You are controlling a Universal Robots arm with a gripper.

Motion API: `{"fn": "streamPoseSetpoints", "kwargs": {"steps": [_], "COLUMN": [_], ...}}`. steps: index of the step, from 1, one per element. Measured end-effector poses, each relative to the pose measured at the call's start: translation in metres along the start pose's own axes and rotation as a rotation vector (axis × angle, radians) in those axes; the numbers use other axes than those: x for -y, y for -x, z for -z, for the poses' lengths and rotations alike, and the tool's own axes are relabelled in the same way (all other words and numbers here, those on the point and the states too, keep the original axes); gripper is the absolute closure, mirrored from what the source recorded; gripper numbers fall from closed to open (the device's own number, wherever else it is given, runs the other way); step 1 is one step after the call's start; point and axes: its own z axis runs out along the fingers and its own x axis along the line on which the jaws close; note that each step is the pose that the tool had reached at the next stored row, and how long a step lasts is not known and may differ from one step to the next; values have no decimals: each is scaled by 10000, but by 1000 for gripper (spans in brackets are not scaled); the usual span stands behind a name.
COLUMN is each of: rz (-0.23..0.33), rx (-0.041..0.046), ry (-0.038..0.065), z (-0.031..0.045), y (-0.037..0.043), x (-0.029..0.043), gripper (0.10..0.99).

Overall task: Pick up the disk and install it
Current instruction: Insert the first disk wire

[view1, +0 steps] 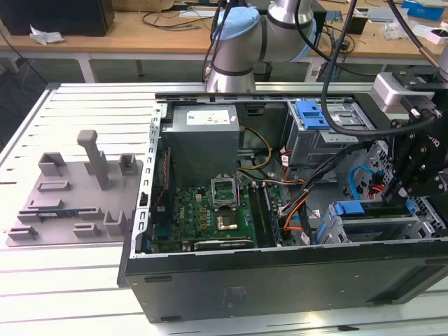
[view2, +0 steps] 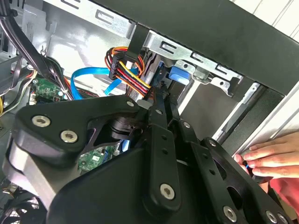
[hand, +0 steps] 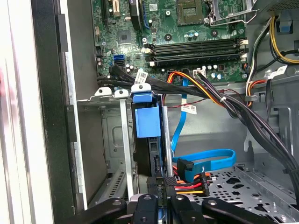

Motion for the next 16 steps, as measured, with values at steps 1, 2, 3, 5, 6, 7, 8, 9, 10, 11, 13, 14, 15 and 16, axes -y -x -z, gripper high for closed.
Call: {"fn": "streamPoseSetpoints", "kwargs": {"steps": [1, 2, 3, 5, 6, 7, 8, 9, 10, 11, 13, 14, 15, 16], "rz": [0, 0, 0, 0, 0, 0, 0, 0, 0, 0, 0, 0, 0, 0], "rx": [0, 0, 0, -2, -2, -1, -2, -2, -2, -1, -1, 3, 7, 6], "ry": [0, -1, 0, -1, -1, 0, -1, -1, -1, 0, 0, 0, 1, 1], "z": [-3, -5, -7, -10, -14, -19, -22, -23, -25, -27, -27, -25, -19, -5], "y": [0, 0, 0, 0, 0, 1, 1, 1, 1, 1, 1, 1, 1, 1], "x": [0, 0, 0, 0, 0, 0, 0, 0, 0, 0, 0, 0, 0, 0], "gripper": [918, 918, 918, 918, 918, 918, 918, 918, 918, 918, 918, 918, 918, 918]}}
